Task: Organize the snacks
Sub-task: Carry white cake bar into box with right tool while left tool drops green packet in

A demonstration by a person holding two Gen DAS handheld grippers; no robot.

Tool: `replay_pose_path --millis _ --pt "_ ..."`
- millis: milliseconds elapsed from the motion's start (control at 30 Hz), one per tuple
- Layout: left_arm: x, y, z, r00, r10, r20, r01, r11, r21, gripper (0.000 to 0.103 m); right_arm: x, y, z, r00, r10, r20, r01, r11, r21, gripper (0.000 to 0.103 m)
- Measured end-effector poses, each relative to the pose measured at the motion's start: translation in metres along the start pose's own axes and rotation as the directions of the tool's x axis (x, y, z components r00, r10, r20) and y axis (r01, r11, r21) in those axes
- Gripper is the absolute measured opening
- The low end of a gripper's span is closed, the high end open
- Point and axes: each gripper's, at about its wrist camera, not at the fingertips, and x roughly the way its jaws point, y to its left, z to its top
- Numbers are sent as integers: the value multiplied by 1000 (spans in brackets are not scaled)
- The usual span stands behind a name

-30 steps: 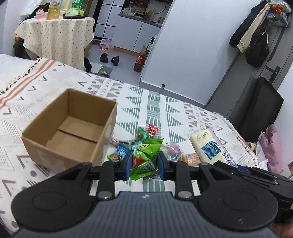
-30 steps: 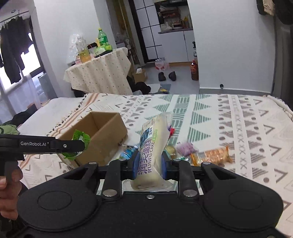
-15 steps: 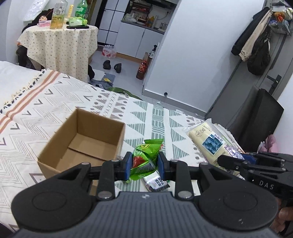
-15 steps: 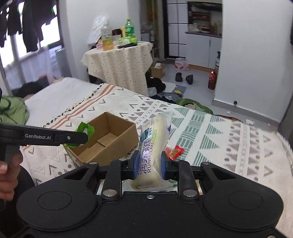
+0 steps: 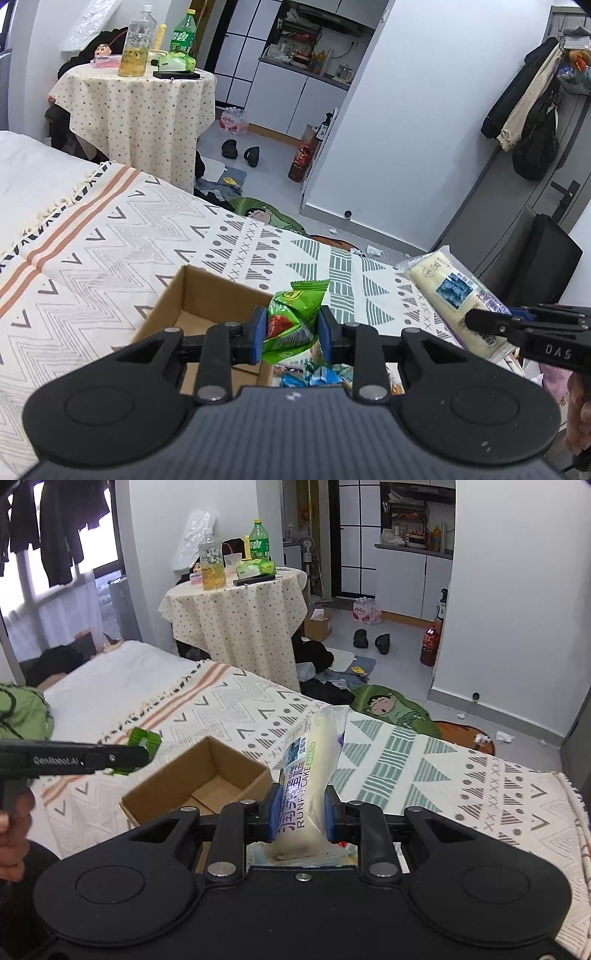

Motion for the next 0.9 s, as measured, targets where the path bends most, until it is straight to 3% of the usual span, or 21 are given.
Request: replay_pose_path --millis 333,900 --pt "22 27 21 1000 0 -14 -1 1000 -30 28 41 23 19 994 107 -28 -105 994 40 23" --pt "87 67 31 993 36 -109 -47 994 -101 29 127 54 5 972 206 -110 -199 977 73 23"
